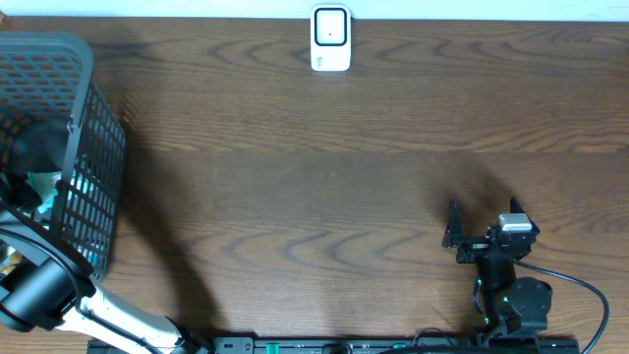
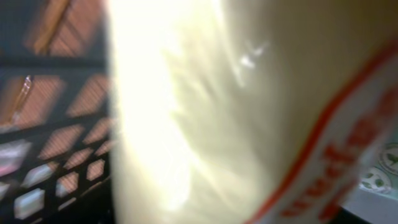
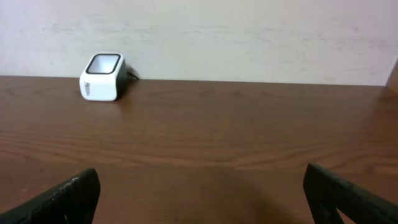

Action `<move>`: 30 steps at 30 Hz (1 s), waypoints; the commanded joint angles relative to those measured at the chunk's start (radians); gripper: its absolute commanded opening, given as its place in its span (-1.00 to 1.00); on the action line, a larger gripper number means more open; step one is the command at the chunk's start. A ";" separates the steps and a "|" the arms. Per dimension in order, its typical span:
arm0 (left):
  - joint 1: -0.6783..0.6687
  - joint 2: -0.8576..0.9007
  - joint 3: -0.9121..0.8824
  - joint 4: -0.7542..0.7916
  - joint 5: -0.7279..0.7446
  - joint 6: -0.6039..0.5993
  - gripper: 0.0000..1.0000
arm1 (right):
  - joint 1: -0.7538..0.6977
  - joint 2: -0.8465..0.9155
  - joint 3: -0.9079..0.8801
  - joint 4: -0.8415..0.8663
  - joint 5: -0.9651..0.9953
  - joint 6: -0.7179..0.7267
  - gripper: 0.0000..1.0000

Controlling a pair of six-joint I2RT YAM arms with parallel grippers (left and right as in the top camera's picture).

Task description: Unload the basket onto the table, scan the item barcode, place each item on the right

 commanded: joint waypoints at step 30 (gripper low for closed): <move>-0.001 -0.609 0.045 0.136 0.523 -0.044 -0.85 | 0.008 -0.005 -0.002 -0.004 -0.002 0.018 0.99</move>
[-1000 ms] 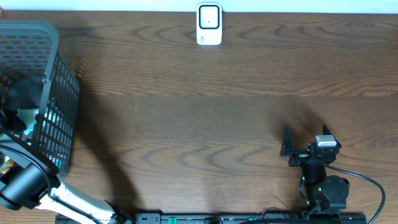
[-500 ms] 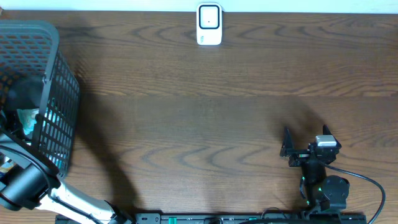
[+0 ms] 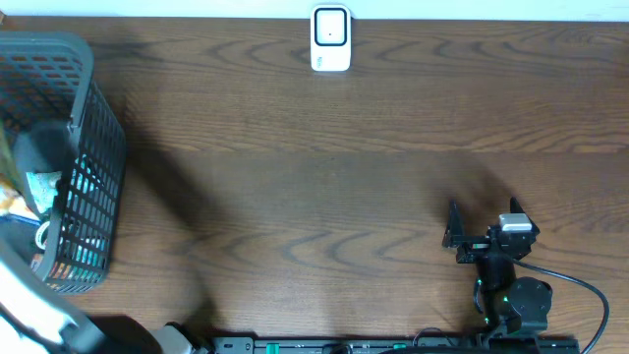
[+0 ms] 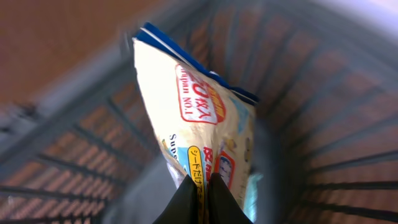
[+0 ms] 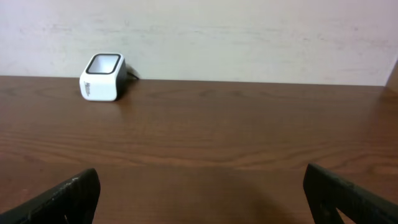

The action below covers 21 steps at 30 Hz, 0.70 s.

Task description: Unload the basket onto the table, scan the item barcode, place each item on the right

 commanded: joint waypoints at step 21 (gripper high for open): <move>-0.001 -0.288 0.027 0.039 0.533 -0.091 -0.85 | 0.008 -0.005 -0.002 -0.004 -0.002 0.018 0.98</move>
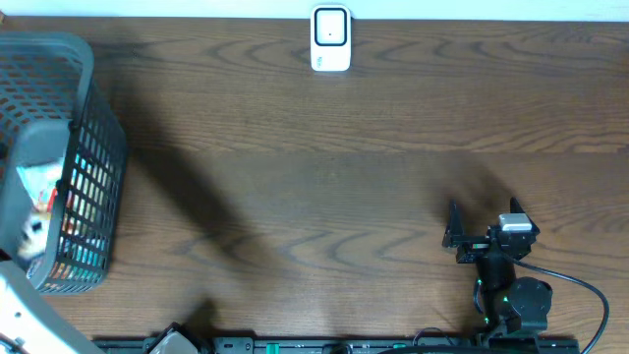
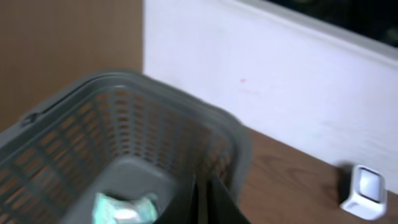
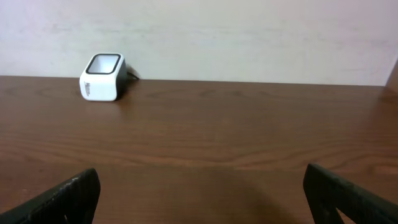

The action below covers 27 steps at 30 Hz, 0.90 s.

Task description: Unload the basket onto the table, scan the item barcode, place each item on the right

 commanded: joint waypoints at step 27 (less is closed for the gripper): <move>0.001 0.322 0.017 -0.105 -0.511 -0.396 0.96 | 0.008 -0.005 -0.002 -0.004 -0.002 0.018 0.99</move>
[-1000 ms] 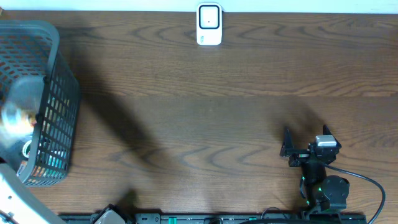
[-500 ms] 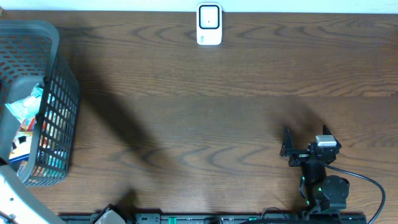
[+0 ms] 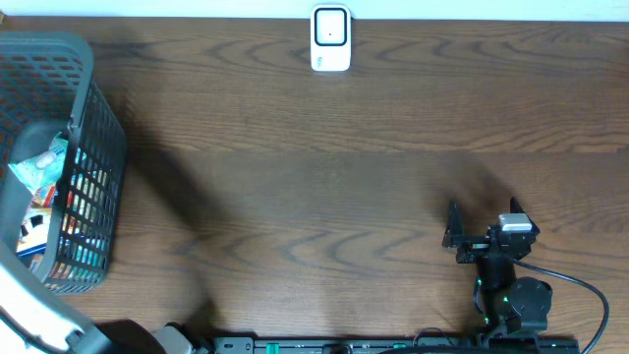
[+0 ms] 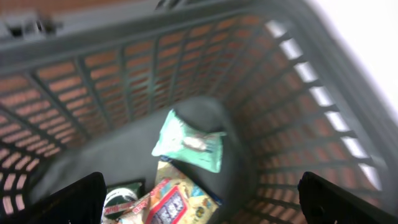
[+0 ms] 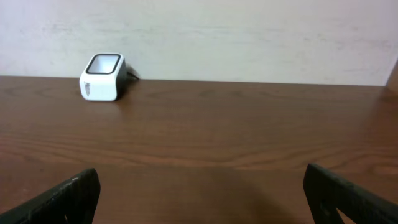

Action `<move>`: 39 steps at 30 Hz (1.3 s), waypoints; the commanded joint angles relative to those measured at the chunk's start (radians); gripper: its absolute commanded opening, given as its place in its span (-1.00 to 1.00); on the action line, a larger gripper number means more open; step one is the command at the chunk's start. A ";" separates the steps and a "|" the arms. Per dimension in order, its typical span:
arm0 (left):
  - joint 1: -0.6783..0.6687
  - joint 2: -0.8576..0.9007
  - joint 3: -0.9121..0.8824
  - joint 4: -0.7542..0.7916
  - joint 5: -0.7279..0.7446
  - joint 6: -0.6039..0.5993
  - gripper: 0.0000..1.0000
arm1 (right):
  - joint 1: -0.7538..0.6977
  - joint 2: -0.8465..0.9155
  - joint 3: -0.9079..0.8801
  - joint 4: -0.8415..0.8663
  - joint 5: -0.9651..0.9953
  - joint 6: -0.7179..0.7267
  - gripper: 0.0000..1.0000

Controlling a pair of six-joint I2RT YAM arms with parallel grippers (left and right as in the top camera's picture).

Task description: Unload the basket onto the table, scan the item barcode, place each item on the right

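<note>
The white barcode scanner (image 3: pixel 331 39) stands at the table's far edge; the right wrist view has the scanner (image 5: pixel 102 78) at far left. In the left wrist view my left gripper (image 4: pixel 202 205) hangs open over the grey mesh basket (image 4: pixel 292 93), nothing between its fingers (image 4: pixel 68 199). On the basket floor lie a yellow snack bag with a red label (image 4: pixel 177 202), a teal packet (image 4: pixel 189 140) and a round dark-lidded tub (image 4: pixel 121 199). My right gripper (image 5: pixel 202 199) rests open and empty, low over the table at the near right (image 3: pixel 472 236).
The basket (image 3: pixel 93 128) fills the table's left end, its rim and mesh walls rising around the items. My left arm (image 3: pixel 25 310) enters at the bottom-left corner. Brown wood table (image 3: pixel 324 197) spans between basket, scanner and right arm.
My left gripper was shut and faced the wall and scanner above the basket rim; now it is open and looks down into the basket. The right arm has not moved.
My left wrist camera was pressed close to the snack bag in the basket. Then the gripper was shut on that bag over the basket. Then it was shut with no bag showing. Now it is open and the bag lies on the basket floor.
</note>
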 commanded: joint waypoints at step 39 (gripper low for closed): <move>0.057 0.468 -0.028 -0.317 0.147 -0.126 0.96 | 0.008 -0.005 -0.002 -0.004 -0.002 0.018 0.99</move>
